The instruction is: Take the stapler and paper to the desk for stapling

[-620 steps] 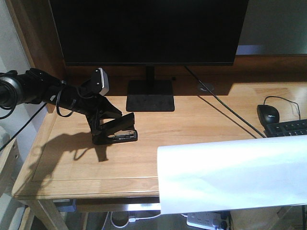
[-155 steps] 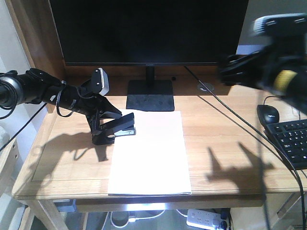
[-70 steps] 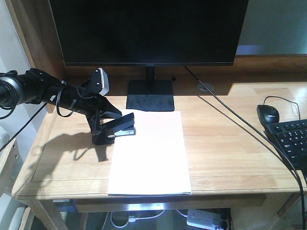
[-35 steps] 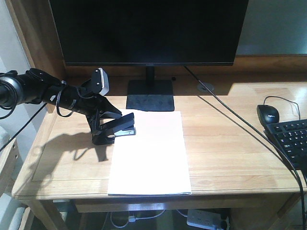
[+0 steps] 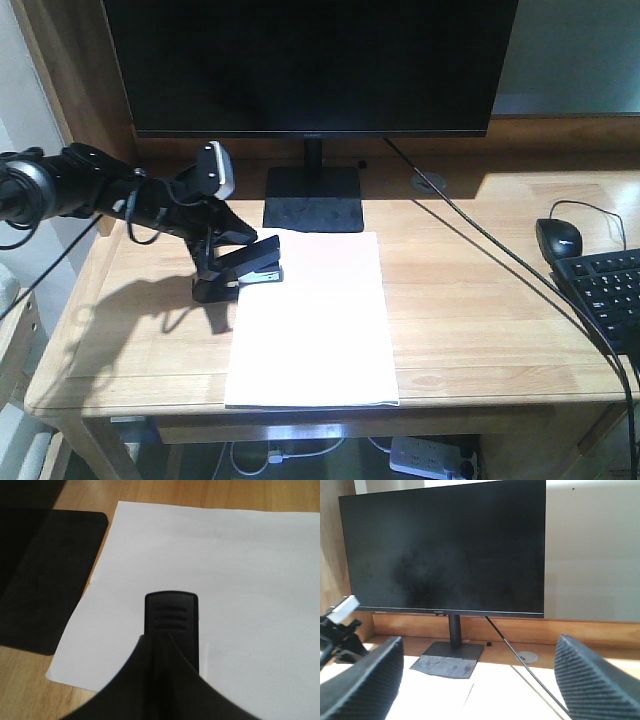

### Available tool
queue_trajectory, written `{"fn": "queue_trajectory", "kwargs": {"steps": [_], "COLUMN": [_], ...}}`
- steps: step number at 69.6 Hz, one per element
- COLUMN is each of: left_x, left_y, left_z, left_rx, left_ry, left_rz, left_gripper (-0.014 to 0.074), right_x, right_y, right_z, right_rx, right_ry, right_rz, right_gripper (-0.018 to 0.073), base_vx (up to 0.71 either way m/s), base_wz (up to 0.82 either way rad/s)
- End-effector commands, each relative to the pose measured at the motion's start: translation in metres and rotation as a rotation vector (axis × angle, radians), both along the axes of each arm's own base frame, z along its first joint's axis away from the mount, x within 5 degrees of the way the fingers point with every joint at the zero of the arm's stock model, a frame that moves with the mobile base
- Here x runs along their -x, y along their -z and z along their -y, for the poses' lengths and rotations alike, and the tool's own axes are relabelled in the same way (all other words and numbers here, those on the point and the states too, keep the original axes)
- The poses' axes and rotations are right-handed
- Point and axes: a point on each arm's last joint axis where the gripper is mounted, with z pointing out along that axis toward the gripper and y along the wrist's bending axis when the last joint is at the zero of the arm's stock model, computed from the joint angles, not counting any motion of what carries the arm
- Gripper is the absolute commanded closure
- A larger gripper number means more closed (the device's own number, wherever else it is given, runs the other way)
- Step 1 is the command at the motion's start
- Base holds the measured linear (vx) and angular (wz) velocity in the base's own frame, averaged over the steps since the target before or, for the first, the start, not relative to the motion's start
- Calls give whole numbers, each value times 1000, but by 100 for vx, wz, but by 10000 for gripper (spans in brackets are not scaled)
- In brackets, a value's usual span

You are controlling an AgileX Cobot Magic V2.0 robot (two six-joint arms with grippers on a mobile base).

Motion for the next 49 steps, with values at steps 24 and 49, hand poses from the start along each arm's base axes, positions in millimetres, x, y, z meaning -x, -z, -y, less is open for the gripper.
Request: {"fn": "queue_trajectory", "kwargs": {"steps": [24,49], "left_x": [1,7], "left_y": [-39,-7], "left_z": [32,28], "left_rx": [46,-95], "left_ry": [-47,23], "left_rz": [92,-11], "left_gripper": [603,603], "right_x": [0,0], "right_y": [-9,-9], "right_z": [1,1], "right_rx": [62,62], "right_ry": [21,21], "right_rz": [39,39], "right_gripper": [-18,-18], "base_vx": [0,0], "base_wz": [0,0]}}
